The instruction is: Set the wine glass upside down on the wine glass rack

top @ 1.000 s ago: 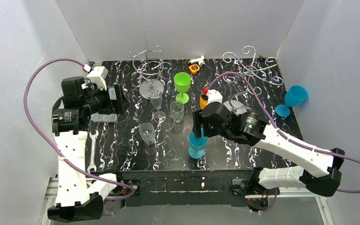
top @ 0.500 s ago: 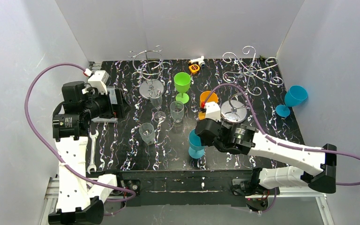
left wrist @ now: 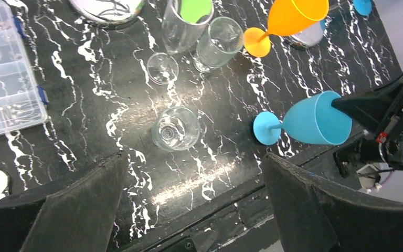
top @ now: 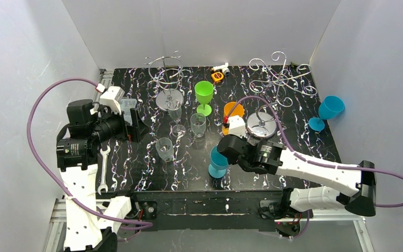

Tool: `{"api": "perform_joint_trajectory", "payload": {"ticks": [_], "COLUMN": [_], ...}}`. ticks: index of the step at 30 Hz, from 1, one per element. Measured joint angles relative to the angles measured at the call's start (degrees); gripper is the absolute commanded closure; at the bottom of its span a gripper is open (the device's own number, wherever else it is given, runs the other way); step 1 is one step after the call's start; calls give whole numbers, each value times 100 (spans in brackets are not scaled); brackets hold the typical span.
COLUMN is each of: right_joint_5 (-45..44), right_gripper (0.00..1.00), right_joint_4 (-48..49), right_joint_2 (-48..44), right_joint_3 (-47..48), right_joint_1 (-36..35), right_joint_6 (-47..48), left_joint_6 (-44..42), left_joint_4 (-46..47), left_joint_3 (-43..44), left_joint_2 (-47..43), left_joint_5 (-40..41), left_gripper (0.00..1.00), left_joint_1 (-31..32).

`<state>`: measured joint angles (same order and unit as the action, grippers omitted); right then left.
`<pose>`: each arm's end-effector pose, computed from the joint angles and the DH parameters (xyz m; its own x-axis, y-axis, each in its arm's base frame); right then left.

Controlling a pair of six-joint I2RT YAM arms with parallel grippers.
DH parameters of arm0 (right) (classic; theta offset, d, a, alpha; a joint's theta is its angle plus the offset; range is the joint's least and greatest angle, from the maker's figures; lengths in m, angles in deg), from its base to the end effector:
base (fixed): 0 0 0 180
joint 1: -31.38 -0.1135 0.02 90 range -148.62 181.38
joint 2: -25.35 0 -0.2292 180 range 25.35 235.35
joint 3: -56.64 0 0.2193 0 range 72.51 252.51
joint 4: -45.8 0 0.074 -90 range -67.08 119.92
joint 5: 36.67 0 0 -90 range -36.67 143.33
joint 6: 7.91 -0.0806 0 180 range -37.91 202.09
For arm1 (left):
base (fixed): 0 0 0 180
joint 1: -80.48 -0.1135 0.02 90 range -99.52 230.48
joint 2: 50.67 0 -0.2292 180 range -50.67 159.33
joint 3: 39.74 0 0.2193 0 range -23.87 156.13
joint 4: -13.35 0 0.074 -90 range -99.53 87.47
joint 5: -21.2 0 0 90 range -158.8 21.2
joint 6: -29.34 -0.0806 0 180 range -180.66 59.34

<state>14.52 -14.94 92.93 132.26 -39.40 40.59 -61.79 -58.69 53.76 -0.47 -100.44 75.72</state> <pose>0.1243 0.2030 0.2472 -0.6008 -0.1550 -0.7842 -0.2839 0.9584 0.0281 0.1609 -0.0290 0.3714 -0.4714 -0.0224 -0.8816 0.3971 0.8872 -0.2349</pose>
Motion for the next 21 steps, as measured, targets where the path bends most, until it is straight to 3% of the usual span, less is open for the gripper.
{"api": "perform_joint_trajectory", "payload": {"ticks": [6, 10, 19, 21], "right_joint_5": [258, 551, 911, 927], "right_gripper": [99, 99, 99, 99], "right_joint_4": [-44, -28, 782, 1102], "right_joint_2": [-678, -984, -518, -229], "right_joint_3": [431, 1377, 2562, 2649], "right_joint_1": [0, 0, 0, 0], "right_joint_6": [433, 745, 1165, 1228], "left_joint_6": [-63, 17, 835, 1005], "left_joint_4": [-236, -304, 17, 125], "left_joint_3": [0, 2, 9, 7], "left_joint_2": [-37, -37, 83, 109], "left_joint_5": [-625, -1185, -1899, -1937], "left_gripper": [1, 1, 1, 7], "left_joint_1": [0, 0, 0, 0]}}
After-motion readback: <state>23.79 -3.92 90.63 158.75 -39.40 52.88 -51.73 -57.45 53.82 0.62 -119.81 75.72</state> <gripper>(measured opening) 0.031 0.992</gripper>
